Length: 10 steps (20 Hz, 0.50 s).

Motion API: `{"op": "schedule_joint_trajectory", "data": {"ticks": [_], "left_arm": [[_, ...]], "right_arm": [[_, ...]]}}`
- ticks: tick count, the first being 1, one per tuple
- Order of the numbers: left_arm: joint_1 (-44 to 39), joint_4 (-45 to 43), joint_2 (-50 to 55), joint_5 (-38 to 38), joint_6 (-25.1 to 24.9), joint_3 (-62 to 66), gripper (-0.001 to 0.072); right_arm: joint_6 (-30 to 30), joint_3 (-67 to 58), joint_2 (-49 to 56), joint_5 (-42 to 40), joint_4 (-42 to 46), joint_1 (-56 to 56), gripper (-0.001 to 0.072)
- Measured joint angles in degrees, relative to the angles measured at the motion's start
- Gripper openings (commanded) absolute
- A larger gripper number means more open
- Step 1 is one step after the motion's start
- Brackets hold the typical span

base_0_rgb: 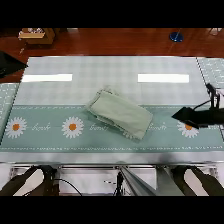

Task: Fold the shirts.

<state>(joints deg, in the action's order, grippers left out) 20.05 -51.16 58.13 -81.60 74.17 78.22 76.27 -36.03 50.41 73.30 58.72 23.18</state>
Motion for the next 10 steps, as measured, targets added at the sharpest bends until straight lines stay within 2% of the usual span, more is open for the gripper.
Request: {"op": "schedule_joint_trajectory", "data": {"ticks": [4,10], "left_arm": [[0.0,-1.3,0.0,-0.1,0.0,0.0,0.034],[0.0,-1.9,0.0,-0.1,0.0,-0.1,0.034]], "right_arm": [[-3.1,11.0,-1.2,-4.3,-11.3,1.5,0.0582],[-2.5,17.4,2.8,-19.7,-23.8,-13.5,0.058]]}}
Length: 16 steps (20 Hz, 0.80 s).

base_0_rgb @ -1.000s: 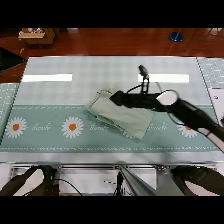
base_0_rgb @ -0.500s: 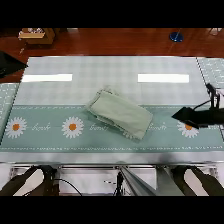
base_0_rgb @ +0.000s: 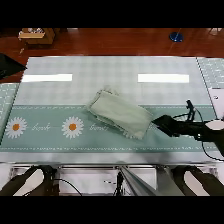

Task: Fold the shirts.

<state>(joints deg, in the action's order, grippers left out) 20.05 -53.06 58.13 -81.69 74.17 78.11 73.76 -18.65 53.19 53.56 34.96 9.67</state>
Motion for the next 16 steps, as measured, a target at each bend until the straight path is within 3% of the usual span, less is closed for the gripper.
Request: {"op": "schedule_joint_trajectory", "data": {"ticks": [2,4,5,6,12,16], "left_arm": [[0.0,0.0,0.0,0.0,0.0,0.0,0.034],[0.0,-0.1,0.0,0.0,0.0,0.0,0.0339],[0.0,-0.1,0.0,0.0,0.0,0.0,0.0339],[0.0,-0.1,0.0,0.0,0.0,0.0,0.0339],[0.0,-0.1,0.0,0.1,0.0,0.0,0.0339],[0.0,-0.1,0.0,0.3,0.0,0.0,0.0339]], "right_arm": [[0.7,0.5,3.1,-5.8,-4.4,-6.6,0.0543],[0.9,0.8,6.9,-10.3,-9.8,-12.7,0.0324],[0.8,0.9,8.8,-11.9,-12.2,-15.3,0.0148],[0.3,0.9,10.2,-13.4,-14.6,-17.2,0.003],[-7.8,-3.8,6.7,-14.2,-24.3,-18.0,0.0023],[-2.6,-14.1,-3.1,-11.7,-17.4,-8.2,0.0023]]}}
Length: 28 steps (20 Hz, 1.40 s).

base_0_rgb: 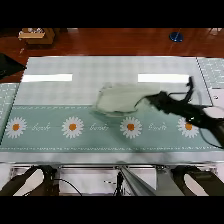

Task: Fold the shirts.

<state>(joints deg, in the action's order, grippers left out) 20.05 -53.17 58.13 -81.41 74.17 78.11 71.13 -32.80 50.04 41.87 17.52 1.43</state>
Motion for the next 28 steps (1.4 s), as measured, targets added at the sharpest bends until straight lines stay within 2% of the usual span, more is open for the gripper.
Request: {"op": "schedule_joint_trajectory", "data": {"ticks": [3,6,11,14,20,26,27,28], "left_arm": [[0.0,0.0,0.0,0.3,0.0,0.0,0.0339],[0.0,0.0,0.0,1.0,0.0,0.0,0.034],[0.0,0.0,0.0,2.2,0.0,0.0,0.0339],[0.0,0.0,0.0,3.7,0.0,0.0,0.0339],[0.3,0.0,0.0,7.8,-2.5,0.0,0.0339],[2.3,0.0,0.0,13.5,-4.2,0.0,0.0339],[2.6,0.0,0.0,14.3,-4.2,0.0,0.0339],[3.0,0.0,0.0,14.8,-4.3,0.0,0.0339]], "right_arm": [[8.8,-9.9,-4.6,7.4,12.6,12.3,0.0023],[14.2,-18.2,-6.4,19.5,24.3,26.8,0.0023],[16.4,-25.5,-7.3,38.4,45.9,48.9,0.0023],[15.5,-26.8,-7.4,45.8,61.3,57.4,0.0023],[14.8,-26.6,-7.4,51.4,81.8,62.6,0.0023],[14.8,-20.2,-7.4,54.6,94.3,63.3,0.0025],[14.6,-18.7,-7.4,55.1,96.0,63.4,0.006],[14.4,-17.0,-7.4,55.4,97.8,63.4,0.0129]]}}
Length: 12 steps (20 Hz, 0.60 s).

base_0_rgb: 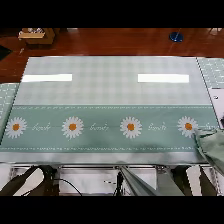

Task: Fold the shirts.

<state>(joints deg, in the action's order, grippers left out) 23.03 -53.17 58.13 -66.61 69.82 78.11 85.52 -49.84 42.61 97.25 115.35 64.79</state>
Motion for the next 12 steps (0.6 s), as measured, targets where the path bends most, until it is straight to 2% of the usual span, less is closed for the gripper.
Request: {"op": "schedule_joint_trajectory", "data": {"ticks": [1,2,3,5,6,8,9,10,11,12], "left_arm": [[0.3,0.0,0.0,0.6,0.0,0.0,0.0339],[0.6,-0.2,0.0,1.0,0.0,0.0,0.0339],[0.8,-0.4,0.1,1.6,-0.1,0.0,0.0339],[1.0,-0.9,0.2,2.4,-0.2,0.0,0.0339],[1.1,-1.1,0.3,2.7,-0.2,0.0,0.034],[1.2,-1.2,0.4,3.0,-0.2,0.0,0.0344],[1.2,-1.3,0.5,3.1,-0.2,0.0,0.0381],[1.2,-1.3,0.6,3.2,-0.2,0.0,0.0594],[1.2,-1.3,0.7,3.2,-0.2,0.0,0.0679],[1.2,-1.3,0.8,3.2,-0.2,0.0,0.0678]], "right_arm": [[-0.2,1.6,0.0,0.2,1.4,0.1,0.0211],[-0.5,3.1,0.0,0.7,2.6,0.1,0.0262],[-0.8,4.5,0.0,0.9,3.5,0.1,0.0268],[-1.5,7.1,0.0,0.9,4.5,0.1,0.0446],[-1.7,8.0,0.0,0.4,5.0,0.1,0.0472],[-1.6,8.5,0.0,-2.3,5.2,0.1,0.0471],[-1.0,7.9,0.1,-4.5,4.1,0.1,0.0471],[-0.5,6.6,0.4,-7.2,1.4,-0.1,0.047],[-0.4,4.7,1.1,-10.2,-2.8,-0.7,0.0465],[-0.3,1.8,2.3,-13.8,-9.0,-1.9,0.0424]]}}
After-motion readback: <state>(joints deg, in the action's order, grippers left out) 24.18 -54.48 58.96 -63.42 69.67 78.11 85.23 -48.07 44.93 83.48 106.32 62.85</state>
